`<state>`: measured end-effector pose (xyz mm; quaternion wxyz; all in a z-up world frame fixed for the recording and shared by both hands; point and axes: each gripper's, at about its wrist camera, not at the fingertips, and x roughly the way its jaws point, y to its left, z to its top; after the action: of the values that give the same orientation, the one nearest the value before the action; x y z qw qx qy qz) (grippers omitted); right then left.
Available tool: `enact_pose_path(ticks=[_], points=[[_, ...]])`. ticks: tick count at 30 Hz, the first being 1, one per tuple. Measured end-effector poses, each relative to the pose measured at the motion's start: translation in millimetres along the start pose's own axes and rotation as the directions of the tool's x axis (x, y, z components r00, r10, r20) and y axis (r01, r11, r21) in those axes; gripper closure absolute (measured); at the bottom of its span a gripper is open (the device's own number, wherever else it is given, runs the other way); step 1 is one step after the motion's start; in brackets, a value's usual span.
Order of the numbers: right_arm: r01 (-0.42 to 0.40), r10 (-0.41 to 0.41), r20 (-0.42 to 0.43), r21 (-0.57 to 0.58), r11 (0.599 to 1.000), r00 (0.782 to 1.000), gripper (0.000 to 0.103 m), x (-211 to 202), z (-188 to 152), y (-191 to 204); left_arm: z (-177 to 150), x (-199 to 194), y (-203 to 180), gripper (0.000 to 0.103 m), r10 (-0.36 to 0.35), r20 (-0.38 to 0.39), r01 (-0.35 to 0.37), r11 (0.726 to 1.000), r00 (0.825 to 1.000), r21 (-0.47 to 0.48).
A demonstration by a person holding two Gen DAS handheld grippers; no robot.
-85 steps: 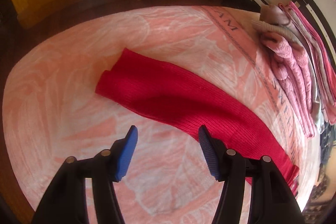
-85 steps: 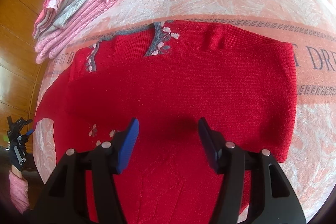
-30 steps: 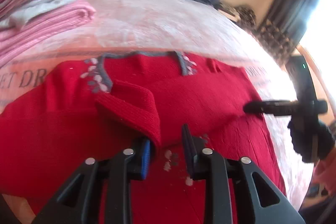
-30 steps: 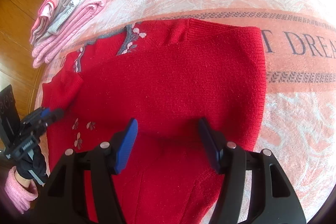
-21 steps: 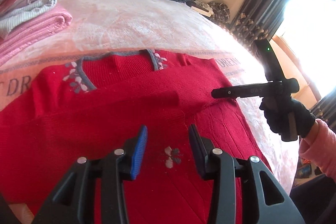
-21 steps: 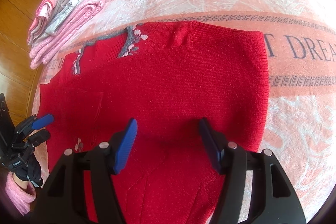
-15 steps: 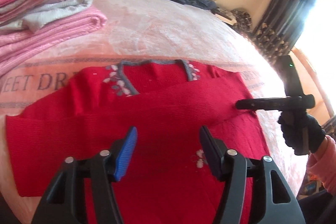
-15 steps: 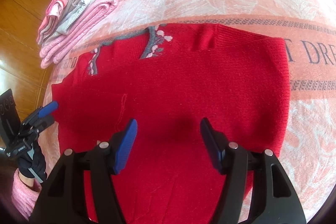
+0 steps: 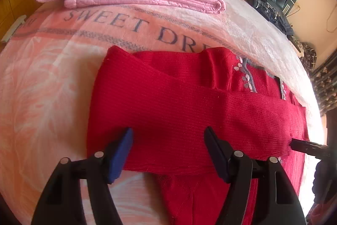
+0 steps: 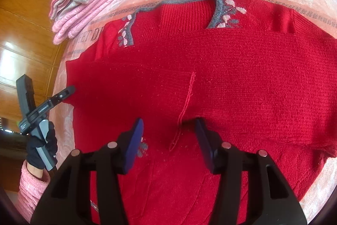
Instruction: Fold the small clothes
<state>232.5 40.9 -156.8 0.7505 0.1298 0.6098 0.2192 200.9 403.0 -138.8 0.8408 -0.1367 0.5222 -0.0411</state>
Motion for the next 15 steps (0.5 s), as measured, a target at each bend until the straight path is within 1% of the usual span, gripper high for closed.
enact_pose_path(ticks=[3, 6, 8, 9, 10, 12, 15], points=[[0.013, -0.013, 0.008, -0.019, 1.000, 1.000, 0.059, 3, 3, 5, 3, -12, 0, 0.033, -0.010, 0.041, 0.010, 1.000, 0.999, -0.004], [0.058, -0.058, 0.009, -0.067, 0.996, 0.998, 0.067, 3, -1, 13, 6, -21, -1, 0.032, 0.022, 0.079, -0.022, 1.000, 0.997, 0.003], [0.021, -0.022, -0.010, -0.084, 0.996, 1.000, 0.088, 7, -6, 16, 8, -22, 0, 0.032, 0.030, 0.092, -0.030, 1.000, 0.995, -0.002], [-0.006, 0.004, -0.025, -0.086, 0.996, 1.000, 0.094, 9, -8, 17, 8, -23, 0, 0.032, 0.033, 0.094, -0.032, 0.999, 0.995, -0.009], [-0.014, 0.011, -0.031, -0.089, 0.996, 0.999, 0.098, 11, -10, 18, 9, -23, 1, 0.032, 0.033, 0.094, -0.031, 0.999, 0.995, -0.016], [-0.001, 0.000, -0.013, -0.099, 0.995, 1.000, 0.099, 8, -10, 21, 10, -22, 1, 0.032, 0.031, 0.096, -0.029, 0.999, 0.995, -0.026], [-0.026, 0.030, 0.038, -0.109, 0.994, 0.999, 0.100, -16, -4, 18, 11, -26, -2, 0.032, 0.030, 0.116, -0.027, 0.999, 0.993, -0.022]])
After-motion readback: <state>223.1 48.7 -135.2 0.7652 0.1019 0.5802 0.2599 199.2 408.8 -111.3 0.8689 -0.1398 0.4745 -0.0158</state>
